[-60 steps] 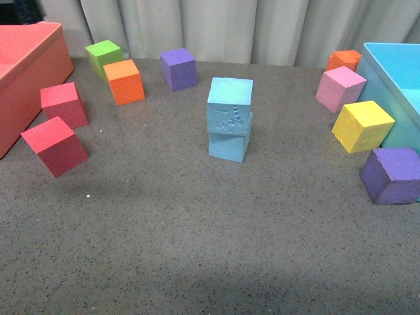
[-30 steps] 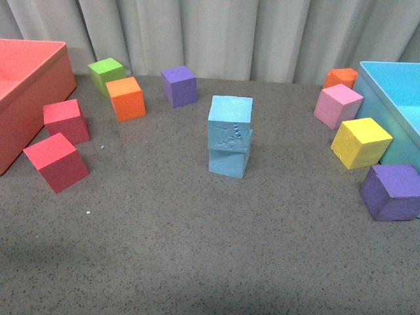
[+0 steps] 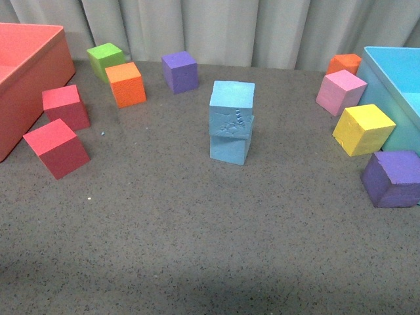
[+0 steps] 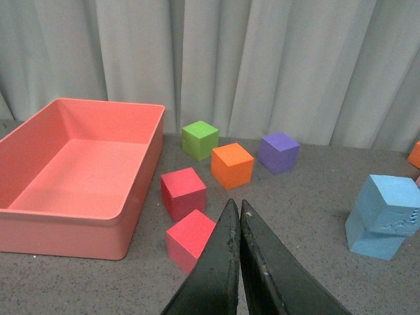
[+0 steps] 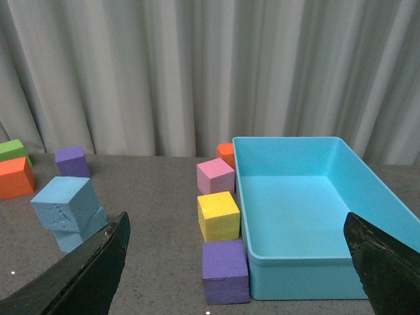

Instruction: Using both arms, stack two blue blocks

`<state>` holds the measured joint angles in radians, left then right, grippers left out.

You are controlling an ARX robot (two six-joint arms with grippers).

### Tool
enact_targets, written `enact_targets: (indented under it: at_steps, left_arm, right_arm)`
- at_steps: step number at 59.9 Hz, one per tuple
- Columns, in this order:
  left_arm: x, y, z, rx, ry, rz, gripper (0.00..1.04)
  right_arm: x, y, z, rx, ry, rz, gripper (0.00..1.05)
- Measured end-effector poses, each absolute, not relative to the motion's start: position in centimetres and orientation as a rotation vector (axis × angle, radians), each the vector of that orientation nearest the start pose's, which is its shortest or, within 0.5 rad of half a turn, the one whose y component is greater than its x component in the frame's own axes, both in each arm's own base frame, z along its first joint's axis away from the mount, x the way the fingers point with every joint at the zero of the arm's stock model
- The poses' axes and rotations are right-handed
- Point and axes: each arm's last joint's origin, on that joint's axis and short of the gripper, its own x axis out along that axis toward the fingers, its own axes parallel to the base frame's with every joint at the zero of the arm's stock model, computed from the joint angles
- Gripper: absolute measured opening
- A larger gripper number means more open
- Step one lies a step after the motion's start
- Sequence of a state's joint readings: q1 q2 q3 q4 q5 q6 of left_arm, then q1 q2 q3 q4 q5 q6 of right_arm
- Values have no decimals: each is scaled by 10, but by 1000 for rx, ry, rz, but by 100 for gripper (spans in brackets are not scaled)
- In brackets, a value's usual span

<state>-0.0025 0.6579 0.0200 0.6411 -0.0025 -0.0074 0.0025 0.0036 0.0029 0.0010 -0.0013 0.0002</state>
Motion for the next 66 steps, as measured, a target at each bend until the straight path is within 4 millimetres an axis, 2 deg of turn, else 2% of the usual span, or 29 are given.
enact_targets:
  at_steps: [36, 61, 66]
  left_arm:
    - [118, 0, 174, -7, -25, 0, 4]
    - [108, 0, 173, -7, -23, 0, 4]
    - [101, 0, 169, -6, 10, -2, 4]
  right_arm:
    - [98, 0, 164, 0, 0, 4, 95]
    - [98, 0, 164, 0, 0, 4, 95]
    - [98, 0, 164, 0, 0, 4, 95]
